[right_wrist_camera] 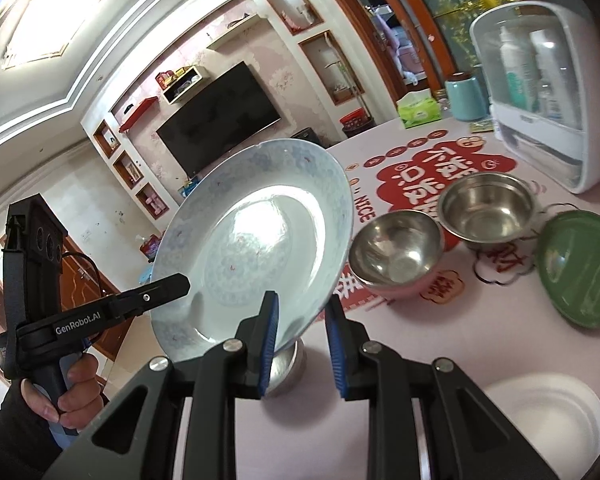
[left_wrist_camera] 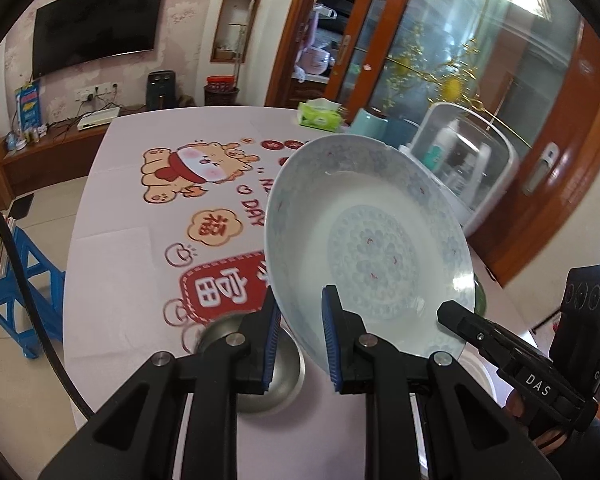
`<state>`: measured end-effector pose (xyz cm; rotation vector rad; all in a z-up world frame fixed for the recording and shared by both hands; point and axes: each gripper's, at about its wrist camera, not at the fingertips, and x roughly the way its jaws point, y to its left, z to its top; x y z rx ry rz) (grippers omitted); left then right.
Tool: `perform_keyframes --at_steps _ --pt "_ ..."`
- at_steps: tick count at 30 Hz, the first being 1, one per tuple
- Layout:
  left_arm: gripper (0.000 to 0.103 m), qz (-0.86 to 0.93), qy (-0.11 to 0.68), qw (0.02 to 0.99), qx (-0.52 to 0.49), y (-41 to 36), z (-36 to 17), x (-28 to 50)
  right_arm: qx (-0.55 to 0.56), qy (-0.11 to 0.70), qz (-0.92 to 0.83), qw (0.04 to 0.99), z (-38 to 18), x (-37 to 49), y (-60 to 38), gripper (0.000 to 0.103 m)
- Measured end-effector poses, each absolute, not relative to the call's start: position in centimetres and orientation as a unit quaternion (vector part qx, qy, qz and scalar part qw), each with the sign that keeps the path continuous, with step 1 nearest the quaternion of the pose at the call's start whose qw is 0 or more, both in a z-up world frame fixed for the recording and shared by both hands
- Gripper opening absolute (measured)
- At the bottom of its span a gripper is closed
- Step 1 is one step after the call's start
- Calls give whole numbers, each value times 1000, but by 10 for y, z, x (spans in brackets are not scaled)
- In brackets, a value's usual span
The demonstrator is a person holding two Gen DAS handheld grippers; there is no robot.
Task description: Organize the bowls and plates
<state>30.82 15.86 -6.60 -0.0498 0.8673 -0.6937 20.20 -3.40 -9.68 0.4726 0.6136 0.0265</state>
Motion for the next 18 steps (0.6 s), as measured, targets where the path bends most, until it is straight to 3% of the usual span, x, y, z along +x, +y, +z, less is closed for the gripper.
perform_keyframes --at_steps 18 --pt "18 -409 426 806 35 146 -58 178 269 313 -70 908 -105 52 -19 23"
